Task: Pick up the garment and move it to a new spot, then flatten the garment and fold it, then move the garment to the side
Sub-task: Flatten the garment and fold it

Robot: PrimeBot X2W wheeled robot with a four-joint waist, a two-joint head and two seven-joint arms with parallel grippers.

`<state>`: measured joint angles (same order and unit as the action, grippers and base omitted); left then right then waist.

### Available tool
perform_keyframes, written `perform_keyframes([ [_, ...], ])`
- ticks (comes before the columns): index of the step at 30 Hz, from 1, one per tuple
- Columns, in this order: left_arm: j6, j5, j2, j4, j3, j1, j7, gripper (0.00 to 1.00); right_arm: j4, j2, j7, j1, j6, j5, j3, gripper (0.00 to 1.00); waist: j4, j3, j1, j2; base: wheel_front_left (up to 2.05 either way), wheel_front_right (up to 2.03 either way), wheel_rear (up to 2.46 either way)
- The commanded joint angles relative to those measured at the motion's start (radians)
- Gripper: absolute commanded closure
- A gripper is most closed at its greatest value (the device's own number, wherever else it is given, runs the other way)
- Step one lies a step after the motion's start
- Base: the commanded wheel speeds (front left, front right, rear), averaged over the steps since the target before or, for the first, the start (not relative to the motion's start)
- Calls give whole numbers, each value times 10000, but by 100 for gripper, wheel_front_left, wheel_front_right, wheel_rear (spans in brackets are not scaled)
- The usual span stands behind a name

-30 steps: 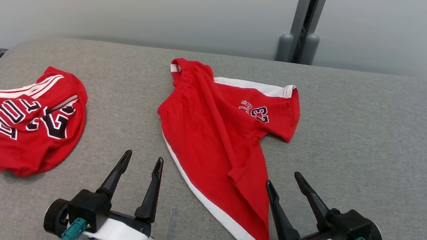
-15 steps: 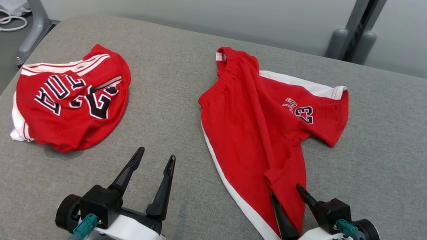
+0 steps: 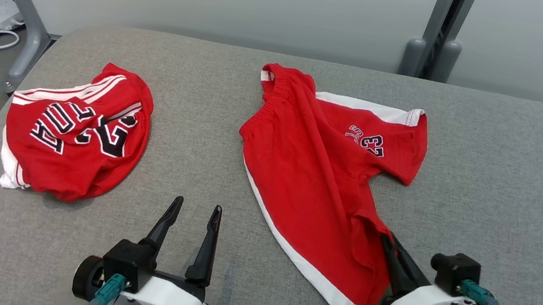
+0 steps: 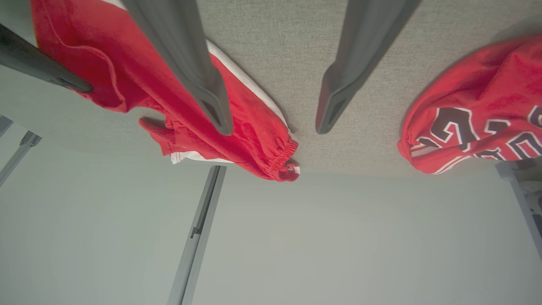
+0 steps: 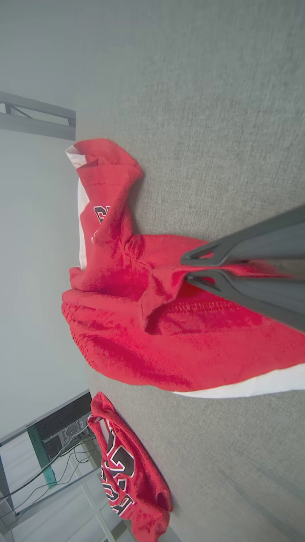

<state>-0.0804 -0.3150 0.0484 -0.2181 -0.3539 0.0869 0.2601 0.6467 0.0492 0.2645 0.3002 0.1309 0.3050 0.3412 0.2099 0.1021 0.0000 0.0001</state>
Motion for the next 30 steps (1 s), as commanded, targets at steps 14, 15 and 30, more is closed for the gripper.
perform_keyframes([
  [14, 85, 20, 38, -164, 13, 240, 32, 0, -238, 796, -398, -164, -3, 3372, -2320, 100, -552, 114, 0, -1, 0, 0, 0],
  [15, 94, 33, 38, -176, 0, 247, 33, 0, -156, 904, -461, -127, -3, 3550, -2427, 100, -570, 127, 0, -1, 0, 0, 0],
  [30, 173, 108, 39, -350, 18, 132, 32, 0, 591, 1197, -78, 74, -1, 3248, -2301, 0, -1213, -143, 0, -1, 0, 0, 0],
])
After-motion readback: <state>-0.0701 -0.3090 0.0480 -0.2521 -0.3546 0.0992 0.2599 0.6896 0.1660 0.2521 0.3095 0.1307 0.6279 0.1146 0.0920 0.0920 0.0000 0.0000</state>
